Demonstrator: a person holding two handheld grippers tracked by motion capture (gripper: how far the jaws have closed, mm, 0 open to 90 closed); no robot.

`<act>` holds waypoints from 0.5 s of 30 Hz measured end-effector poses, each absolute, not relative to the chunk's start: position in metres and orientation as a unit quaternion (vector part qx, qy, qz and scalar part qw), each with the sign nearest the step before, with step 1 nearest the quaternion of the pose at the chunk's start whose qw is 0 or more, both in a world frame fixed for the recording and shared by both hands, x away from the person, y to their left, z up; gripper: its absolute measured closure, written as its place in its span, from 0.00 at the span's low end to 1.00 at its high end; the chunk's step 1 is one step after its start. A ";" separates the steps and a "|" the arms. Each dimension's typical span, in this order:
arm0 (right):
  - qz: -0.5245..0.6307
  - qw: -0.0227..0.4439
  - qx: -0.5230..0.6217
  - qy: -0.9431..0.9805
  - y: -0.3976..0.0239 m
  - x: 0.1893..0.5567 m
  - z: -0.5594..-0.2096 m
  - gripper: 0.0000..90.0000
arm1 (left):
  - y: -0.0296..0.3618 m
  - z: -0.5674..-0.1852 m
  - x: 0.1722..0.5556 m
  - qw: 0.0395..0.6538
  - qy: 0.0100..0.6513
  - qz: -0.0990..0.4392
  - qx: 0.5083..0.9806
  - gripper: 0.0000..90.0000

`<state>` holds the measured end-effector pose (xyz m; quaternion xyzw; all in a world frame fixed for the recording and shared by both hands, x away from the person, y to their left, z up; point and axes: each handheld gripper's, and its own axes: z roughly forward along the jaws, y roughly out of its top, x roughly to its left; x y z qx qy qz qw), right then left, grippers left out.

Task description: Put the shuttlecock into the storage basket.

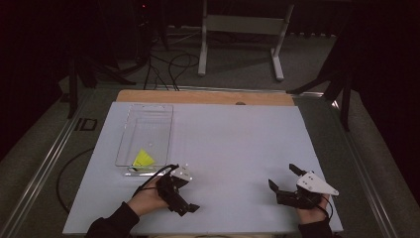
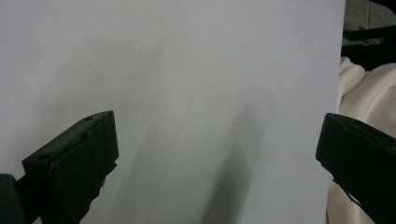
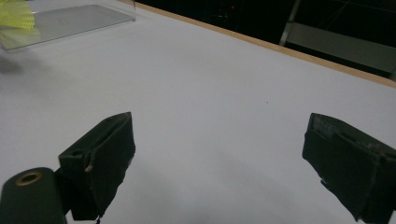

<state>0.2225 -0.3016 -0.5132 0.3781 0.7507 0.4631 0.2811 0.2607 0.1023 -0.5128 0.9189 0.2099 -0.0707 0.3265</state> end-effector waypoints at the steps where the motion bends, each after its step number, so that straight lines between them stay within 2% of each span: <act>1: 0.463 0.281 0.379 0.750 -0.302 0.222 -0.513 0.10 | 0.105 -0.514 0.259 0.326 0.207 -0.067 0.920 0.00; 15: 0.462 0.278 0.377 0.753 -0.301 0.223 -0.514 0.10 | 0.134 -0.519 0.251 0.355 0.238 -0.056 0.902 0.00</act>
